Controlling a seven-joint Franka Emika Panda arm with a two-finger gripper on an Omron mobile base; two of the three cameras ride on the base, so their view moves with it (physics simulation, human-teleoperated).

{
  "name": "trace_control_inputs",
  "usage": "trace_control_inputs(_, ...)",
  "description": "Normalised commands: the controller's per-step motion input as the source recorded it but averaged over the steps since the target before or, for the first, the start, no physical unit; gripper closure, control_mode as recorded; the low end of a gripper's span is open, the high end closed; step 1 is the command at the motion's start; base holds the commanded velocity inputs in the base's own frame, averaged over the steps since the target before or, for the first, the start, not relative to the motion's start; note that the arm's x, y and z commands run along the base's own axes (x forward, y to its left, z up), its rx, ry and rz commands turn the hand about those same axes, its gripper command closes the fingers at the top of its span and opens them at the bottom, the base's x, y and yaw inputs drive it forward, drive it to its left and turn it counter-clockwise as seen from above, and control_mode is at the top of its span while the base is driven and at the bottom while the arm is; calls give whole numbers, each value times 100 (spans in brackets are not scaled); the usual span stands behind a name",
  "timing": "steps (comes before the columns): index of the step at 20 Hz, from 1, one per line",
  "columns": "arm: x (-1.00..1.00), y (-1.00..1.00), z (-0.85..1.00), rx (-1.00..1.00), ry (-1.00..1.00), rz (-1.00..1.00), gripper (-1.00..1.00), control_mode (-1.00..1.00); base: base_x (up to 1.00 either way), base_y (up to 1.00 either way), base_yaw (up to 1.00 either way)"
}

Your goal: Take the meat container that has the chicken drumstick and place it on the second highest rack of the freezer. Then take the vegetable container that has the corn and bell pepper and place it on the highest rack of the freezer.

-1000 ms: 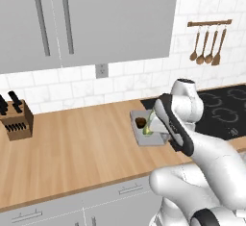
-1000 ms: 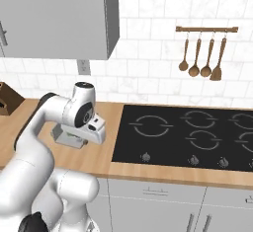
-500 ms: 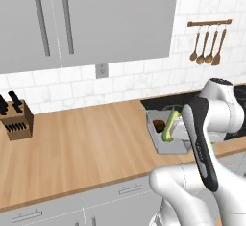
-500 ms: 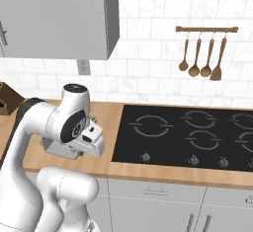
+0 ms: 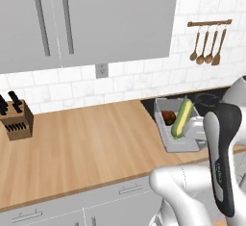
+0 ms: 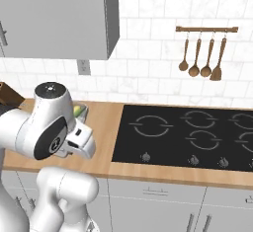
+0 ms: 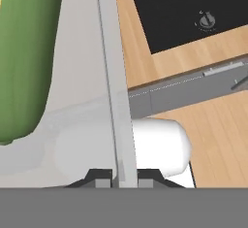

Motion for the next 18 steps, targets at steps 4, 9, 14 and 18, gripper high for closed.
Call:
trace_control_inputs(4,-33,0,36,0,-11,0,100,-100,0,0,0)
trace_control_inputs(9,-1,0,2,0,-1,0,100,-100,0,0,0)
trace_control_inputs(14,-7,0,-1,0,0,0,100,-100,0,0,0)
trace_control_inputs(18,-16,0,-5,0,1,0,100,100,-74,0,4)
